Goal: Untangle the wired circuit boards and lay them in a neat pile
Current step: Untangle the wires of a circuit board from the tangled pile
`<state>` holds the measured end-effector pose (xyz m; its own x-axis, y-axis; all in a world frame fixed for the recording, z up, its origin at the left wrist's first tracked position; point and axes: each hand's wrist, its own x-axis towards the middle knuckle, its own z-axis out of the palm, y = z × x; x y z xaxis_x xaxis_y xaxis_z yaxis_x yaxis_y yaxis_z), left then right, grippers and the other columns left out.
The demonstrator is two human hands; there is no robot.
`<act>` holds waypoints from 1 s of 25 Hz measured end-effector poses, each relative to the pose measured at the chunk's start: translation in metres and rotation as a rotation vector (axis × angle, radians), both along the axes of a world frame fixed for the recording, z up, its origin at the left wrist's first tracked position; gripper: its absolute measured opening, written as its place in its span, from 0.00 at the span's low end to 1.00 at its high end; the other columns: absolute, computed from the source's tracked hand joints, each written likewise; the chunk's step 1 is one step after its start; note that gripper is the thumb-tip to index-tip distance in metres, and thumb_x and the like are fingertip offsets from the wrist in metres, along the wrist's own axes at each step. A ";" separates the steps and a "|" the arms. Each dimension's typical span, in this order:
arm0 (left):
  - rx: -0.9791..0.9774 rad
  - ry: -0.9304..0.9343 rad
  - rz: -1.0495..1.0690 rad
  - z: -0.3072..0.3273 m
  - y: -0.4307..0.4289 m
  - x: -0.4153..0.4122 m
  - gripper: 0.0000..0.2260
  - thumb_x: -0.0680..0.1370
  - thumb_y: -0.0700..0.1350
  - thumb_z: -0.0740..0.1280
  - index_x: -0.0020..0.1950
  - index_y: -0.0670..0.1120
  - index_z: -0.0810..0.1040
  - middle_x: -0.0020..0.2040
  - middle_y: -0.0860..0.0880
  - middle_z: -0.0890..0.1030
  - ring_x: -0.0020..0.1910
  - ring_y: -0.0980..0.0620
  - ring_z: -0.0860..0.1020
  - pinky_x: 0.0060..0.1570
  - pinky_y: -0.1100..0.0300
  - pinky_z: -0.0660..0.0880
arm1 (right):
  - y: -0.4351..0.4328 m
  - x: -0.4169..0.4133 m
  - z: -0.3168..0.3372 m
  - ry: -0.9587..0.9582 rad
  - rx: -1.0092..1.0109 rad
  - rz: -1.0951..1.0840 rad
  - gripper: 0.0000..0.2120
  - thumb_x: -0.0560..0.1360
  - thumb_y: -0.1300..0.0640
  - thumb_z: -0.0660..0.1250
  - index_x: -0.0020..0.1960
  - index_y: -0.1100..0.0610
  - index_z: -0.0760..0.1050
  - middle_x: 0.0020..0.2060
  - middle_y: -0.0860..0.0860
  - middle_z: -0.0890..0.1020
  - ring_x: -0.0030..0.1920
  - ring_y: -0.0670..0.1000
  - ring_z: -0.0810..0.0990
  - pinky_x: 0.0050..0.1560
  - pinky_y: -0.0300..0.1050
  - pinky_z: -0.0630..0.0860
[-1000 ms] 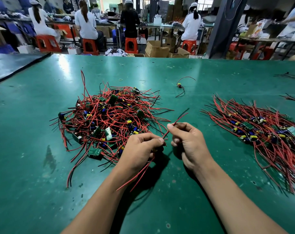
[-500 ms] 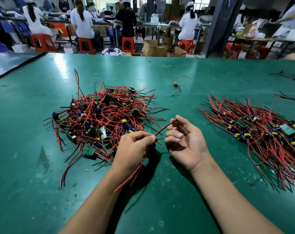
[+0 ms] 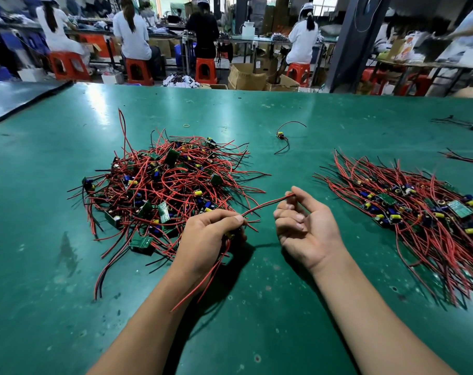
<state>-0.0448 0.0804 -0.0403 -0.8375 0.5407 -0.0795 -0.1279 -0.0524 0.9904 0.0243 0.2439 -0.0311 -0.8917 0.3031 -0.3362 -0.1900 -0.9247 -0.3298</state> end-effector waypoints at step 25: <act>0.000 -0.005 -0.056 0.000 0.002 0.001 0.13 0.73 0.33 0.68 0.30 0.42 0.83 0.29 0.43 0.79 0.27 0.52 0.76 0.28 0.67 0.73 | -0.005 -0.012 -0.020 -0.300 0.892 -0.251 0.09 0.79 0.58 0.69 0.44 0.64 0.80 0.27 0.47 0.73 0.22 0.44 0.65 0.22 0.36 0.61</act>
<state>-0.0442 0.0826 -0.0404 -0.8055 0.5867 -0.0839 -0.1356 -0.0446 0.9898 0.0126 0.2394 -0.0508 -0.6810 0.7262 -0.0939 -0.1410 -0.2559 -0.9564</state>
